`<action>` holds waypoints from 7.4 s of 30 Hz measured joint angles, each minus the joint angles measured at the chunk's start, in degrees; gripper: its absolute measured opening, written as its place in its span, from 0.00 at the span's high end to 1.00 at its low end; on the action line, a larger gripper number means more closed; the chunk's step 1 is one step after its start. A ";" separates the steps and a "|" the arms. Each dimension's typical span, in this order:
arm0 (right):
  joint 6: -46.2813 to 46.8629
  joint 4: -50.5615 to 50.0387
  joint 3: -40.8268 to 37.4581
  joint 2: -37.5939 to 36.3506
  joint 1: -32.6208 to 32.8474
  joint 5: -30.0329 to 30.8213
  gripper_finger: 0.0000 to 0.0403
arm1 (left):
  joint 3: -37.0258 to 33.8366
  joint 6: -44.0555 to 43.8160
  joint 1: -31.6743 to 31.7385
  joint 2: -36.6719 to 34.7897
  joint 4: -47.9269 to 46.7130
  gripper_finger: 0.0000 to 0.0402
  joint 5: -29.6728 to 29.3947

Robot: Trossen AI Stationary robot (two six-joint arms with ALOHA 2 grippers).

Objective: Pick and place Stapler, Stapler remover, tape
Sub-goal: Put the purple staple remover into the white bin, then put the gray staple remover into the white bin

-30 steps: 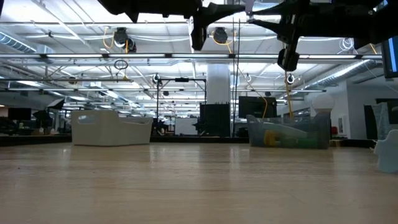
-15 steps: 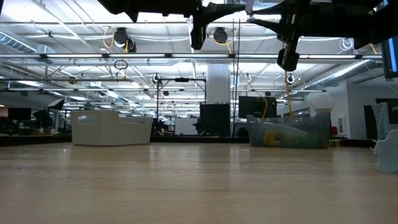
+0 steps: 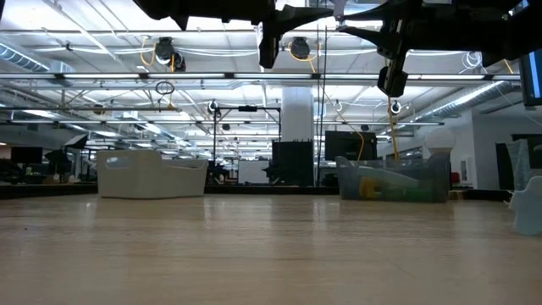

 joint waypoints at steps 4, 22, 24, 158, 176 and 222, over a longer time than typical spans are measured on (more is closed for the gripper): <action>0.00 0.00 -0.02 0.00 0.00 0.10 0.95 | 0.00 0.02 -0.01 0.00 0.00 0.77 -0.85; -0.02 0.02 -0.07 -0.02 0.00 1.14 0.95 | 0.00 2.59 0.15 0.00 0.74 0.99 -0.89; -0.02 0.02 -0.07 -0.02 0.00 1.15 0.95 | 0.00 2.64 0.17 0.00 0.72 0.99 -0.89; 0.54 -0.21 -0.07 -0.03 -1.49 -23.33 0.69 | -6.32 -71.72 -48.95 -29.81 -78.99 0.74 -25.20; 33.87 -34.63 -0.09 -0.04 9.19 -37.59 0.69 | -6.32 -28.18 -34.06 -33.98 -64.46 0.74 -53.39; 27.32 -36.35 -0.09 14.01 22.64 -10.86 0.69 | -6.40 -6.83 -19.94 -19.65 -46.17 0.74 -37.25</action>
